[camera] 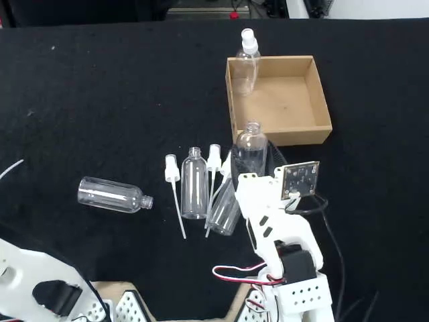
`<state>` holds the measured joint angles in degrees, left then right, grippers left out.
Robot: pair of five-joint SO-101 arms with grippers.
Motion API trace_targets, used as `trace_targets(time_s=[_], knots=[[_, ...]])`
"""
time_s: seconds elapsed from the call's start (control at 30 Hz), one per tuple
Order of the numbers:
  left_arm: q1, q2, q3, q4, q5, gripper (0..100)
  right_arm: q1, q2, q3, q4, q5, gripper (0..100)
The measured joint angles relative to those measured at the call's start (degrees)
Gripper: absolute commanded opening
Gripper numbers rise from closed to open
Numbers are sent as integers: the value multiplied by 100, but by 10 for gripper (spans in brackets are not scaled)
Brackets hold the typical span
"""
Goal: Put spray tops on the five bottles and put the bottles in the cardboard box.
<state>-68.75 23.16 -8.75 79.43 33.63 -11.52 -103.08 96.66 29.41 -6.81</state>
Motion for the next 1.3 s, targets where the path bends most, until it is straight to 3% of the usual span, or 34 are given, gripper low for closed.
trace_targets(time_s=[0.13,0.5,0.8,0.87,1.0,1.1,1.3], knots=[[-9,0,-273,229,-62,348,0,0,0,0,0,93],[-18,343,-580,510,-88,311,0,0,0,0,0,93],[-18,905,-580,141,-97,305,0,0,0,0,0,93],[-18,905,-580,123,-62,248,0,0,0,0,0,93],[-9,905,-589,53,-62,20,0,0,0,0,0,93],[0,905,-642,44,-53,73,0,0,0,0,0,93],[123,905,-879,756,-185,30,0,0,0,0,0,93]])
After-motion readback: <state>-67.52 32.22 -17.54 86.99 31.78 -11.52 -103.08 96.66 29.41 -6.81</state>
